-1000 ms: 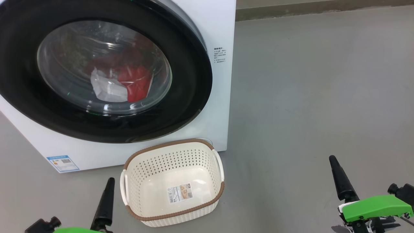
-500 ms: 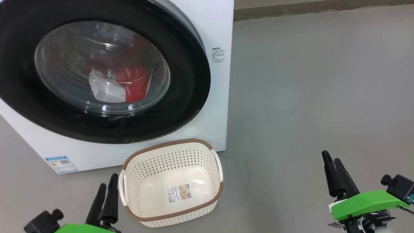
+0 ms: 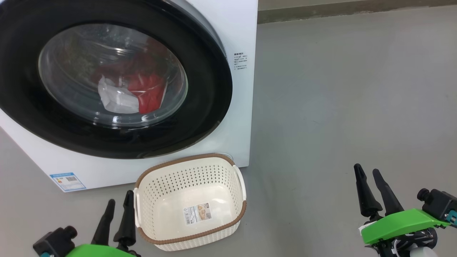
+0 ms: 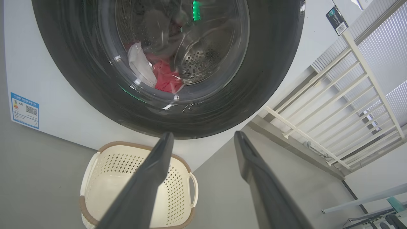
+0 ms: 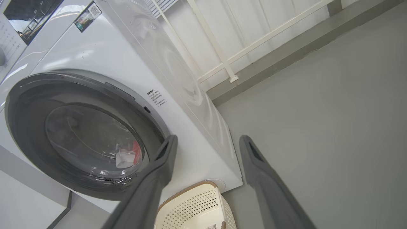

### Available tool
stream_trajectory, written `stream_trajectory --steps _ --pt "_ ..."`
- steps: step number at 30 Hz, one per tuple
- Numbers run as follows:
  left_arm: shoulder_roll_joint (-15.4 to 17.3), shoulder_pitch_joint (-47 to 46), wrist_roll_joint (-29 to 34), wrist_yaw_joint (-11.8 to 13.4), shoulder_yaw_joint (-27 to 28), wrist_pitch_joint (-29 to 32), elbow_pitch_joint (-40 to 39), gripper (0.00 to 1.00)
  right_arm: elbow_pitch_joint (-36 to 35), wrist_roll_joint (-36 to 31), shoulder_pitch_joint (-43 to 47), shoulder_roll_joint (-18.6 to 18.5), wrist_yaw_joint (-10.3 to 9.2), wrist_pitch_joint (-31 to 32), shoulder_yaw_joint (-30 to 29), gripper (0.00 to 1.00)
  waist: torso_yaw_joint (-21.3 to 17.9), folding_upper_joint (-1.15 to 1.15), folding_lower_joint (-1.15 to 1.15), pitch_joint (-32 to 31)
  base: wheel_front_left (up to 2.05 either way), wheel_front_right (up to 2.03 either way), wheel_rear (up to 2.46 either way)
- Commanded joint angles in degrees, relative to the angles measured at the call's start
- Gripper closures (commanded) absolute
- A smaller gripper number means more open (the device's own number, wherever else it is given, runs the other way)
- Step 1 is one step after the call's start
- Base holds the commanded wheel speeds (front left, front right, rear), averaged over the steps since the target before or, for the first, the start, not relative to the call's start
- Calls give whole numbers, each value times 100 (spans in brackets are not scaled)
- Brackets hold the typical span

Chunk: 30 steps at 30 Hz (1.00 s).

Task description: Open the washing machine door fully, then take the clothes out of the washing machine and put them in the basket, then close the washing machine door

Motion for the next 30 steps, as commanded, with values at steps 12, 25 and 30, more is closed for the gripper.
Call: stream_trajectory --steps 12,25,30 --pt "117 -382 930 50 76 -257 -286 0 -317 -876 -383 -84 -3 -267 156 0 -17 0 0 31 0 0 0" --pt "127 -476 1817 98 79 -479 -397 0 -451 -1744 -462 -103 -3 -486 216 0 -37 0 0 44 0 0 0" --pt "131 -500 2141 121 70 -564 -414 0 -497 -2090 -487 -110 -4 -570 229 0 -56 0 0 34 0 0 0"
